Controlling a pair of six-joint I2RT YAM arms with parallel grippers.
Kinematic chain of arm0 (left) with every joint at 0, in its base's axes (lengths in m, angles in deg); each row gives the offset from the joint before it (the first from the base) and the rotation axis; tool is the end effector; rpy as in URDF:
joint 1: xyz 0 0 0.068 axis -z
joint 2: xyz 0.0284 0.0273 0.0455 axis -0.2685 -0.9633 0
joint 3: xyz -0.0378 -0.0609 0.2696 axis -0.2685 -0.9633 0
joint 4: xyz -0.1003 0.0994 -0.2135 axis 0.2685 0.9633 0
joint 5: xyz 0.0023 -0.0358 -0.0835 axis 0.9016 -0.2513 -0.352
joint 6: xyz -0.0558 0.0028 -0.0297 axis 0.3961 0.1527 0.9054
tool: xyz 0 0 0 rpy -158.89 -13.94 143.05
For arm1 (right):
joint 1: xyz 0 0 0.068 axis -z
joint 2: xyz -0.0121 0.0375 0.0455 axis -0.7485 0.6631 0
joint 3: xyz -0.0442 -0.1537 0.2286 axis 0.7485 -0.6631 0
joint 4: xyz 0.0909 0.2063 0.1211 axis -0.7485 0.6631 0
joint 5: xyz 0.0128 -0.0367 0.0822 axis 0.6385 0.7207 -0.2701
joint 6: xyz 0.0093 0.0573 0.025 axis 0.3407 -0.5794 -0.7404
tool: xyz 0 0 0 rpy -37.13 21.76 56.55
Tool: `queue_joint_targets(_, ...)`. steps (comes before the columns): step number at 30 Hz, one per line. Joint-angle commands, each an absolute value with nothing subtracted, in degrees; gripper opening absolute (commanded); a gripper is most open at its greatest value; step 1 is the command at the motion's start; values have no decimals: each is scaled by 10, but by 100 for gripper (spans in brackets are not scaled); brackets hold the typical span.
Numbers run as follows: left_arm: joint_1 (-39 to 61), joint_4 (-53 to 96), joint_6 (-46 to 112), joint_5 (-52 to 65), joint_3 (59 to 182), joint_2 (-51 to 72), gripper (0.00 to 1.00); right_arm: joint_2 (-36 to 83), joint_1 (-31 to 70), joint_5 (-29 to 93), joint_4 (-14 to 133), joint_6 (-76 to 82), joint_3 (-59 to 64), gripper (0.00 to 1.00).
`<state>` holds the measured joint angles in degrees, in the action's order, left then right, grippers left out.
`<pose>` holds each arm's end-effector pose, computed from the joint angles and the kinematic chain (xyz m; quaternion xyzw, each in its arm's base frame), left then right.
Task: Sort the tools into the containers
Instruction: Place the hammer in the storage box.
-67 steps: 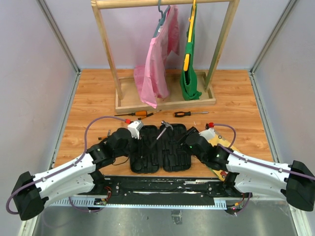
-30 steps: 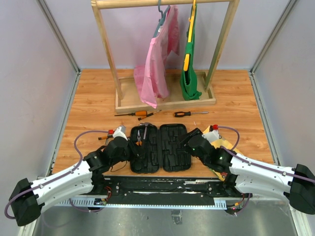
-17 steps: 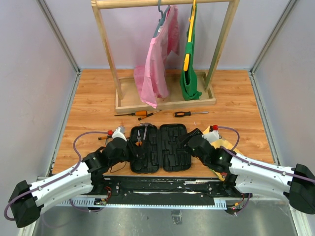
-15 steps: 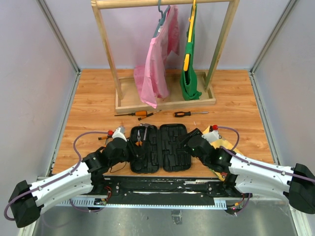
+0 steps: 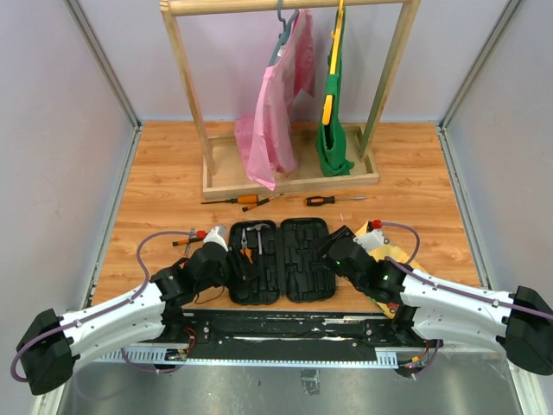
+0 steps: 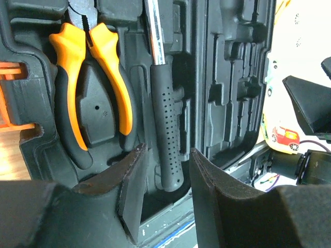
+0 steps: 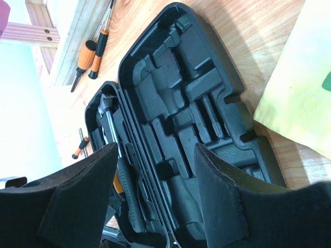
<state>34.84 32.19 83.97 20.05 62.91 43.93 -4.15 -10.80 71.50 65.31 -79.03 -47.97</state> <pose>0.1040 -0.1185 0.1657 -0.1150 0.8827 -0.3552 0.2855 0.1206 0.1528 0.2040 0.3400 0.7919 0.3617 0.3557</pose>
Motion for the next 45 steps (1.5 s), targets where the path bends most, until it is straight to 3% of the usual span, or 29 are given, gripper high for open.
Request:
queue_joint_targets(1,354,318,809,209,648,447,42,-36,-114,738,668,-785,-479,62)
queue_joint_targets(18,336,367,690,295,744,388,43,-56,-100,765,668,-476,-456,75)
queue_joint_targets(27,269,323,617,248,799,284,41,-74,-8,598,691,-294,-447,75)
queue_joint_targets(30,253,323,594,240,823,253,40,-84,14,562,682,-271,-454,70)
queue_joint_targets(33,245,320,582,237,834,242,40,-106,28,537,655,-239,-469,78)
queue_joint_targets(36,239,315,578,234,834,245,40,-121,48,520,658,-213,-466,100)
queue_joint_targets(45,225,309,562,230,831,256,42,-130,62,516,676,-126,-446,99)
